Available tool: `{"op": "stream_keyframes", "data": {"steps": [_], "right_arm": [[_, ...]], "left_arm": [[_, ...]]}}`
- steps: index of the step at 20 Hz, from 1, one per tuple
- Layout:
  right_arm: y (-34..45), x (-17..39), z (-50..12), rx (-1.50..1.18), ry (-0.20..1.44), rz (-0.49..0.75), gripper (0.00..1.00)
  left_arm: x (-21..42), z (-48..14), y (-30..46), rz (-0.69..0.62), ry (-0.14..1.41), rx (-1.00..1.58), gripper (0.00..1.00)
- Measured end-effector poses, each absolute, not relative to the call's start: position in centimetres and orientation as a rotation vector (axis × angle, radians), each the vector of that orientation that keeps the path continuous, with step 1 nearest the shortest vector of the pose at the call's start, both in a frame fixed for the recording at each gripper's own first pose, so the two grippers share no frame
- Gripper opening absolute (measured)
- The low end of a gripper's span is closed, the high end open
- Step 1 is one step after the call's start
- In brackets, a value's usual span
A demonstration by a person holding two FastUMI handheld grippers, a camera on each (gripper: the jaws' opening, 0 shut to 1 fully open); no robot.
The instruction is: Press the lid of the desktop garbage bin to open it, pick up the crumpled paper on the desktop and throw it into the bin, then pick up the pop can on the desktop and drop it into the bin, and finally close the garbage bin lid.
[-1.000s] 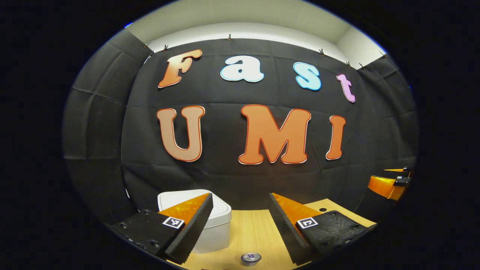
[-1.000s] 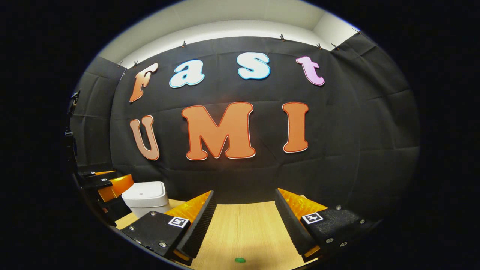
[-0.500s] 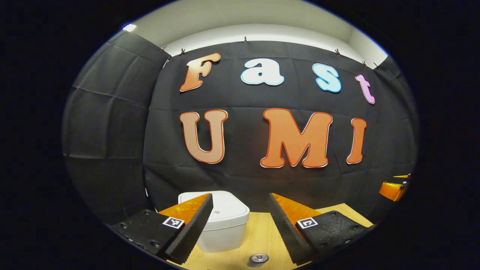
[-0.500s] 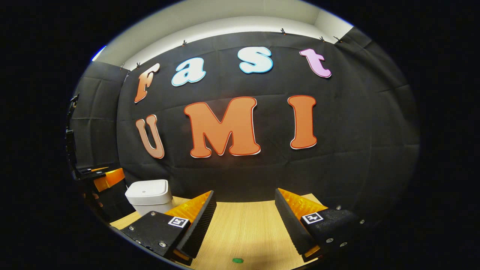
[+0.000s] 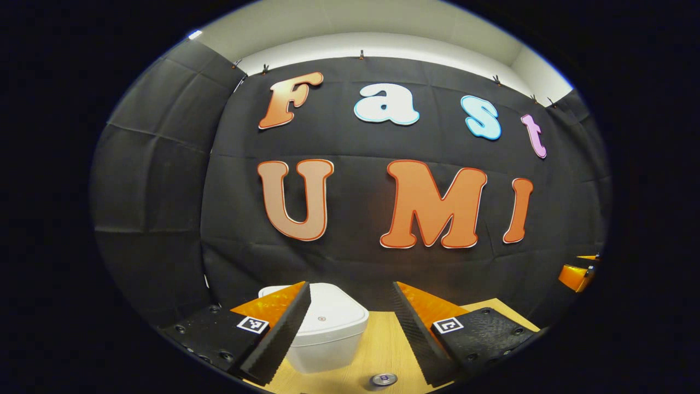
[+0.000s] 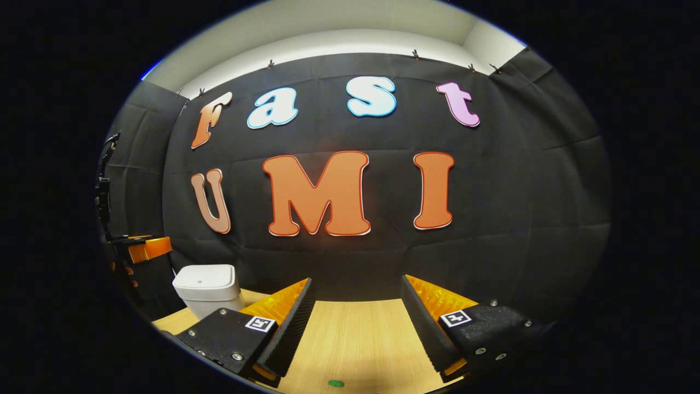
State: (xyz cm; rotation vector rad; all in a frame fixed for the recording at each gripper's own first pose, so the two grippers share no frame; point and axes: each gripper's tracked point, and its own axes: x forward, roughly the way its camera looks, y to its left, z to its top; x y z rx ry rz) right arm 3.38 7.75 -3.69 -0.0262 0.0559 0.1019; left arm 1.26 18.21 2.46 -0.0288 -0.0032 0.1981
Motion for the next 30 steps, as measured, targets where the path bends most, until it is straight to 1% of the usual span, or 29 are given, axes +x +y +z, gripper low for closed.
{"op": "stream_keyframes", "data": {"steps": [7, 14, 15, 16, 17, 18, 19, 23, 24, 26, 30], "right_arm": [[8.3, 2.8, -3.7, -0.026, 0.053, 0.089, 0.94], [8.7, 2.0, -3.3, -0.021, 0.040, 0.089, 0.94], [8.8, 1.9, -3.0, -0.019, 0.031, 0.089, 0.94], [8.8, 1.8, -3.0, -0.019, 0.028, 0.087, 0.94], [8.8, 1.7, -2.8, -0.021, 0.026, 0.087, 0.94], [8.8, 1.7, -2.9, -0.023, 0.027, 0.084, 0.94], [8.8, 1.6, -2.9, -0.024, 0.029, 0.083, 0.94], [9.1, 1.6, -2.7, -0.024, 0.030, 0.085, 0.94], [9.2, 1.7, -2.6, -0.026, 0.031, 0.087, 0.94], [9.3, 1.8, -2.6, -0.034, 0.032, 0.087, 0.94], [9.4, 2.1, -2.8, -0.039, 0.043, 0.087, 0.94]], "left_arm": [[1.1, 3.0, 20.2, 0.222, -0.009, -0.026, 0.93], [0.6, 3.4, 19.6, 0.181, -0.018, -0.039, 0.93], [0.5, 3.3, 19.7, 0.178, -0.024, -0.042, 0.92], [0.4, 3.5, 19.7, 0.180, -0.028, -0.042, 0.83], [0.4, 3.6, 19.8, 0.185, -0.032, -0.036, 0.77], [0.3, 3.9, 19.9, 0.188, -0.035, -0.026, 0.66], [0.2, 3.9, 19.8, 0.182, -0.033, -0.017, 0.62], [0.3, 4.0, 19.9, 0.194, -0.031, -0.001, 0.18], [0.4, 4.1, 19.8, 0.189, -0.024, 0.002, 0.05], [0.8, 3.9, 19.1, 0.147, -0.019, 0.010, 0.00], [1.4, 4.9, 19.4, 0.106, 0.001, 0.068, 0.00]]}}
